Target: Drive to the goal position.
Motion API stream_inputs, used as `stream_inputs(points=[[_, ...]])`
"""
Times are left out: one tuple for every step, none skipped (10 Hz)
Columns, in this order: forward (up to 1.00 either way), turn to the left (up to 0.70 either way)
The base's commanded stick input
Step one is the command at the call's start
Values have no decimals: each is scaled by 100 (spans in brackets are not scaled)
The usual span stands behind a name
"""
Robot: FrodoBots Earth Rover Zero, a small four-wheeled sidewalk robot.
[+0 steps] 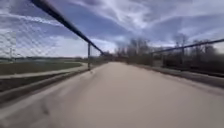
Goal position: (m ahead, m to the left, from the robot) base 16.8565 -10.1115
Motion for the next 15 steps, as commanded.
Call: stream_inputs(points=[[100,0],[100,-11],[100,-28],[100,-34],[100,1],[100,1],[100,1],[100,1],[100,1],[100,1],[100,1],[100,-3],[100,-18],[100,-33],[100,-7]])
